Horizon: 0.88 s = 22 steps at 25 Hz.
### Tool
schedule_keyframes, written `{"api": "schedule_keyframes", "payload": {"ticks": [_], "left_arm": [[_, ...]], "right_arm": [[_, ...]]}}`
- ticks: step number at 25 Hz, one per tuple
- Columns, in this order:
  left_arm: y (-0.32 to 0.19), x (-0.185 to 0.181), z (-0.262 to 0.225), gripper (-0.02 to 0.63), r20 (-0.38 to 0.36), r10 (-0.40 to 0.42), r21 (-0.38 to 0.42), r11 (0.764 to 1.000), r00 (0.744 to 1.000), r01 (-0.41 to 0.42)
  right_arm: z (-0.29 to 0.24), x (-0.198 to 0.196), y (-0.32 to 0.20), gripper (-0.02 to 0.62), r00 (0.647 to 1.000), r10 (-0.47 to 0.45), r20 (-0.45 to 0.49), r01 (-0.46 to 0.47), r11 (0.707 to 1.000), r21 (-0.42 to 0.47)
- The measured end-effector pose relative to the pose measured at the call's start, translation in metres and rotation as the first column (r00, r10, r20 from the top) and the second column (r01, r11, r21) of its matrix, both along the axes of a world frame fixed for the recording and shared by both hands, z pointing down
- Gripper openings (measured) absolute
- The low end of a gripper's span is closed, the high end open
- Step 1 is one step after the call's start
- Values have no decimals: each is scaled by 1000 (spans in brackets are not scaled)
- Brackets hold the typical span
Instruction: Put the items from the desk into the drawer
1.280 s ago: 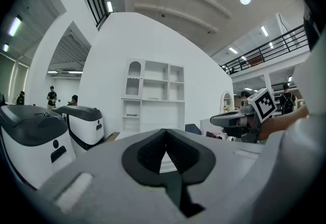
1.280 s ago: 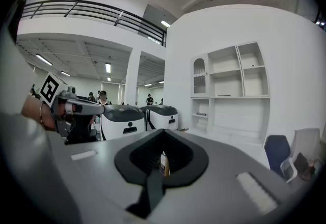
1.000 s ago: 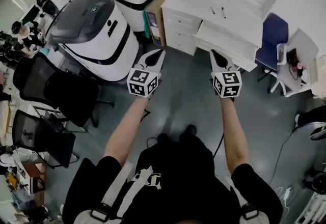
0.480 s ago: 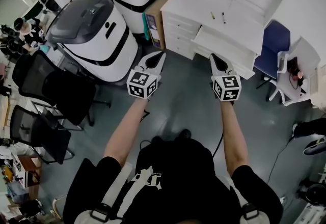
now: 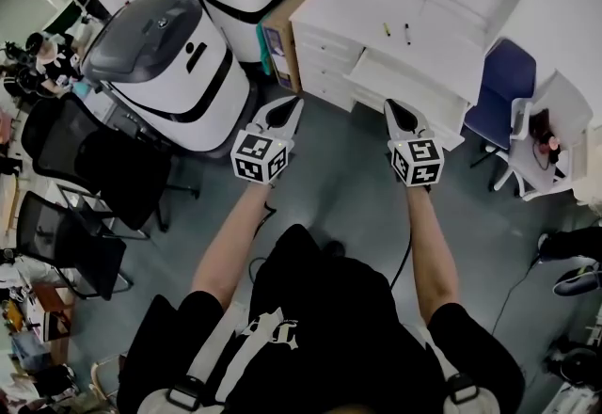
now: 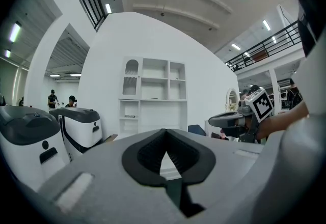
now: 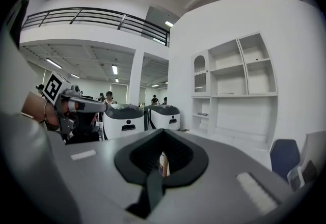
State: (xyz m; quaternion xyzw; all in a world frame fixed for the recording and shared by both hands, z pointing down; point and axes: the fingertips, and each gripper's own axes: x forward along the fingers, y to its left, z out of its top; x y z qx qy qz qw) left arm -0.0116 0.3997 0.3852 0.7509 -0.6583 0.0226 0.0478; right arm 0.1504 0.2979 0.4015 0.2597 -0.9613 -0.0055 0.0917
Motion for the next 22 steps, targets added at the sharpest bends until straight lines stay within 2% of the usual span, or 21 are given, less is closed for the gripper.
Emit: {"api": "schedule_keyframes", "payload": {"ticks": [10,22], "left_arm": [[-70,8,9,5,-4,54,6,999,999,-54],[-202,-21,3,5,0,168,-4,986,986,-168]], "right_arm": [[2,19,-63,3,997,74,-3,-74,997,4],[7,-4,-171,3,984,175,-18,-175,984,-19]]}}
